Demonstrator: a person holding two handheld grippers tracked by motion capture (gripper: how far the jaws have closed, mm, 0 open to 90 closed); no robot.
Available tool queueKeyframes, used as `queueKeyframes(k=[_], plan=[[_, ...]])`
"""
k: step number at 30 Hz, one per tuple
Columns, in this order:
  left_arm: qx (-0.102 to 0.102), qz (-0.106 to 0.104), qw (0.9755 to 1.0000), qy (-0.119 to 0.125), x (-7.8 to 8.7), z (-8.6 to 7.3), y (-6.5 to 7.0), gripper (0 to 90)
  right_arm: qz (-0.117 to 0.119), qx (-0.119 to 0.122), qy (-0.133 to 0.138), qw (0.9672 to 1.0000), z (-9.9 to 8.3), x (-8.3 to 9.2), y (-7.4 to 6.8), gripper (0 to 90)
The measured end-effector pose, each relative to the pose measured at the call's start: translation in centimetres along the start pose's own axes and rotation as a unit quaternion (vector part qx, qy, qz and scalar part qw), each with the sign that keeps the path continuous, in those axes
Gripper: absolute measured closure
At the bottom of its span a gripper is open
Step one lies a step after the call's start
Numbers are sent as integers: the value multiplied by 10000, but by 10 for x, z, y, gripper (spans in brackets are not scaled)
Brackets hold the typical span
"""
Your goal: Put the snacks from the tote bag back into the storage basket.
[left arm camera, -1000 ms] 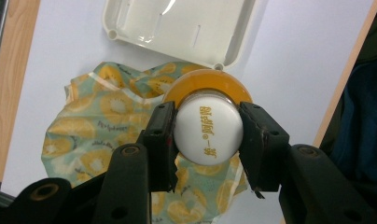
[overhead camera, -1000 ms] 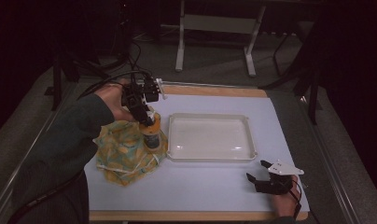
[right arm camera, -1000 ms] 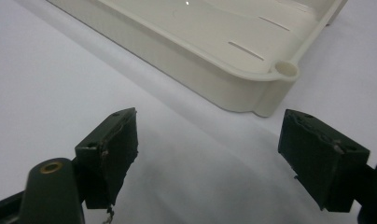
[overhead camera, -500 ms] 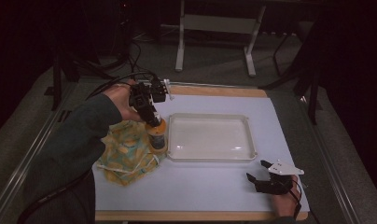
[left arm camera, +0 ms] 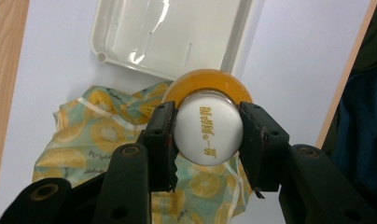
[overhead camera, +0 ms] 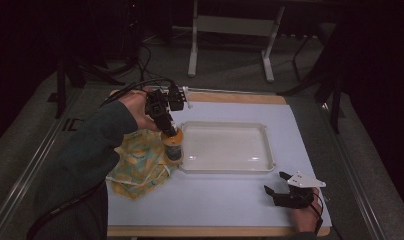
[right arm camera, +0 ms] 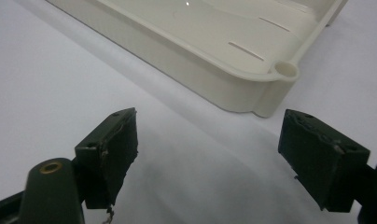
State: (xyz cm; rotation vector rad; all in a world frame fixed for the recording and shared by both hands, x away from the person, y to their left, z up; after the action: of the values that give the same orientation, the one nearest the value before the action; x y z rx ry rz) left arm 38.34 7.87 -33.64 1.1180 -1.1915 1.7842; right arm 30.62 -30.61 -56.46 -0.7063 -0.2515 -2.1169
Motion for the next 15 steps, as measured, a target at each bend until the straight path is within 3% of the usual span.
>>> queueKeyframes(k=[15], plan=[[-104, -64, 9999, 25, -6, 14, 5, 591, 2, 2, 1, 10000, 0, 0, 0, 194]])
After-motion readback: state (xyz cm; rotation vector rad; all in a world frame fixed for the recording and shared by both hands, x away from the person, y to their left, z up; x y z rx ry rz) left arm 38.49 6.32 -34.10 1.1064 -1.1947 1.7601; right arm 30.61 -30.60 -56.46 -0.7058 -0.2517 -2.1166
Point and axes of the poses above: each handheld gripper's, and its own axes: x roughly backward along the jaws, z roughly out of its top, y roughly to its right, the point moved 5 cm from there along -x, roughly forward along the jaws, and after that the axes turned 15 degrees about z, right-handed, at the moved point
